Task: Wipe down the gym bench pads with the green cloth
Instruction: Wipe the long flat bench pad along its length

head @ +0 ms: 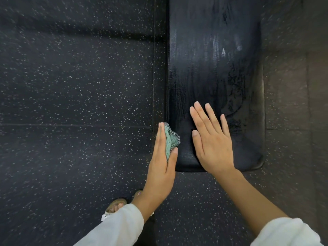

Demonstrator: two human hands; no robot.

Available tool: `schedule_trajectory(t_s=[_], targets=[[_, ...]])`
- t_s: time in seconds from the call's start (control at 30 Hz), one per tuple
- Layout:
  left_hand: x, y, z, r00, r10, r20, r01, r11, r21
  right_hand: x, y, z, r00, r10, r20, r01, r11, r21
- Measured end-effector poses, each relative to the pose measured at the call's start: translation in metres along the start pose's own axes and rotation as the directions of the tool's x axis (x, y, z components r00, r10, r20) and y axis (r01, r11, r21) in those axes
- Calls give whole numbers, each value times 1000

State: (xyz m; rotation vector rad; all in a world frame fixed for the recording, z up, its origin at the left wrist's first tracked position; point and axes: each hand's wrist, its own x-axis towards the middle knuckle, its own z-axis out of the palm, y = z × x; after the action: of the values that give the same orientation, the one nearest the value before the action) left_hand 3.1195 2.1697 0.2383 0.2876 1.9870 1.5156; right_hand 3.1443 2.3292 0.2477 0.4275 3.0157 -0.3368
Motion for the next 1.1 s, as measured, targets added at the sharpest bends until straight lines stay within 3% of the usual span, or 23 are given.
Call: schedule_trajectory(t_s=[0.37, 0.7, 1.1], targets=[[88, 20, -15, 999, 33, -23, -33, 999, 3, 3, 0, 0, 1000, 16, 21, -16, 1000, -24], [9, -1, -2, 1000, 30, 2, -30, 1000, -3, 4, 1, 1, 1000, 22, 11, -22, 999, -30], [-21, -3, 19, 992, -52, -116, 48, 998, -38, 4, 2, 2, 1000, 23, 5, -22, 999, -45]])
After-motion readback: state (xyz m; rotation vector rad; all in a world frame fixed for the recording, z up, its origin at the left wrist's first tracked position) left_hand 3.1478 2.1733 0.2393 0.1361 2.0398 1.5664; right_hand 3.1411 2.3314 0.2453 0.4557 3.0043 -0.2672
